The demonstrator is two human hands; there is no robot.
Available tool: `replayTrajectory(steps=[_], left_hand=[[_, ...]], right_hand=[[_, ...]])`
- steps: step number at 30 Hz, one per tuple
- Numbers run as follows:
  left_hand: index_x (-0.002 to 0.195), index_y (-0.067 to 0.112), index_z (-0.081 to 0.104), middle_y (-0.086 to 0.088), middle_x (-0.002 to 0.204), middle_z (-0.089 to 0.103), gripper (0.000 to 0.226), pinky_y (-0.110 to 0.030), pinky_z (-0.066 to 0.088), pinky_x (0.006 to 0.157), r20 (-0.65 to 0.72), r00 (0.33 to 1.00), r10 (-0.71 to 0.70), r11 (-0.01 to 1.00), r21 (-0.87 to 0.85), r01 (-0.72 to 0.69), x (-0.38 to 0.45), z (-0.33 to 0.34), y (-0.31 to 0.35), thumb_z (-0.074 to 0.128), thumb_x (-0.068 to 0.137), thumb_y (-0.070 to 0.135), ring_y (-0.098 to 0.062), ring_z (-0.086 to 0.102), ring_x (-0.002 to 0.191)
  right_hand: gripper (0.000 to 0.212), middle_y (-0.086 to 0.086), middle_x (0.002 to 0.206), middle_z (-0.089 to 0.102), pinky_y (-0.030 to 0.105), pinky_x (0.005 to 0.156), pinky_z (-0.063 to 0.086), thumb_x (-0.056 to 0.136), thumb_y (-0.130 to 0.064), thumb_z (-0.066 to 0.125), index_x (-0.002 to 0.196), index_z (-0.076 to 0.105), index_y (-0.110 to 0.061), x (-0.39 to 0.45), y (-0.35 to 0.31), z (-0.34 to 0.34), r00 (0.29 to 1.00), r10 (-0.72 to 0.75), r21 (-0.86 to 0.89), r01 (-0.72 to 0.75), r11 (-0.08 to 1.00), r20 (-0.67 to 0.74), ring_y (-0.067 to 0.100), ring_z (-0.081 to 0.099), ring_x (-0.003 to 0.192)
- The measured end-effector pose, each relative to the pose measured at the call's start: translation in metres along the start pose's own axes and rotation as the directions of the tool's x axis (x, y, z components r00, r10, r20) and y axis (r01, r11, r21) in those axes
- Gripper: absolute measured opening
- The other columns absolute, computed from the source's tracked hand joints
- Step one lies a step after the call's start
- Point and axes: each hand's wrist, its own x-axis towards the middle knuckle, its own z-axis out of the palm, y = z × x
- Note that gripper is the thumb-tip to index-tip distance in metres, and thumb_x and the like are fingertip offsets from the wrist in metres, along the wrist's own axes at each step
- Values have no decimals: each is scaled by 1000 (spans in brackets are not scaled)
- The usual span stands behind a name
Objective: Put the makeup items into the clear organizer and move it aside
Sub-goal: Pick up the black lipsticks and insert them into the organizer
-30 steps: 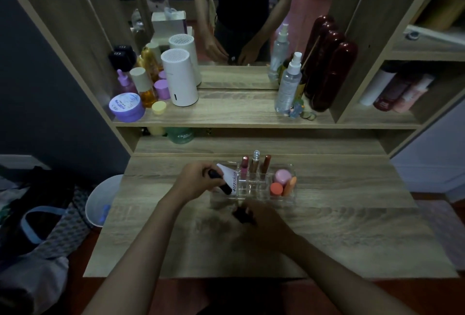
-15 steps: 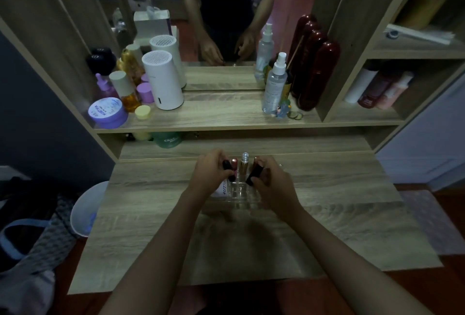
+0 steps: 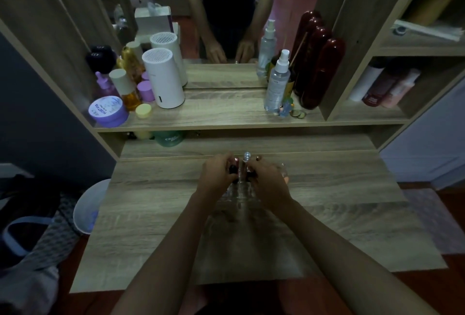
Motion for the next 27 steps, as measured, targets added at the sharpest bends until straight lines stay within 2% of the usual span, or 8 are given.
replayTrajectory(steps=[3,6,11,15,17,22,27], left_hand=[[93,9,63,-12,95,68,25,-30,42,73,0,1000,1,1000,14,-1,-2,3,0,75,70,11,-23,60,86],[93,12,53,-9,93,64,30,-36,47,77,5,999,-52,998,-22,52,-5,5,1,74,72,8,-26,60,91],[102,8,49,-11,101,67,42,-33,52,76,-6,998,-59,997,-51,58,-7,8,-2,75,70,2,-25,63,93],[105,7,47,-12,103,68,43,-47,54,85,6,997,-73,997,-37,73,-10,12,-5,74,71,3,-29,63,99],[104,7,48,-11,103,67,39,-46,52,88,-1,997,-83,996,-41,83,-11,15,-7,72,73,4,-31,60,102],[103,9,49,-11,102,67,34,-47,48,93,-13,997,-74,997,-15,74,-11,19,-8,69,75,6,-31,57,104],[103,7,49,-12,101,68,37,-48,50,92,3,997,-77,997,-26,77,-9,18,-9,72,73,7,-29,63,98]], right_hand=[[21,11,101,73,19,74,37,88,0,56,105,66,-7,-1,-2,3,999,3,-29,-4,1000,-40,23,68,93],[23,13,98,75,23,75,37,84,2,61,104,68,-7,-2,-6,6,997,-40,-35,38,999,-69,25,70,89],[22,11,107,71,31,85,49,88,-4,56,108,65,-9,1,-3,14,999,-17,-48,19,999,52,23,67,97],[20,7,114,67,26,89,43,90,-11,55,109,63,-11,2,-2,16,988,59,-92,-46,995,140,20,62,104],[19,7,115,66,25,88,40,91,-12,55,107,63,-11,3,-3,16,984,79,-101,-63,993,160,20,61,105],[19,11,119,63,33,97,45,91,-8,53,108,63,-8,5,-4,16,974,102,-103,-82,991,203,22,59,110],[20,9,121,62,27,93,39,93,-9,49,108,63,-8,4,-4,16,977,126,-115,-107,988,173,21,57,110]])
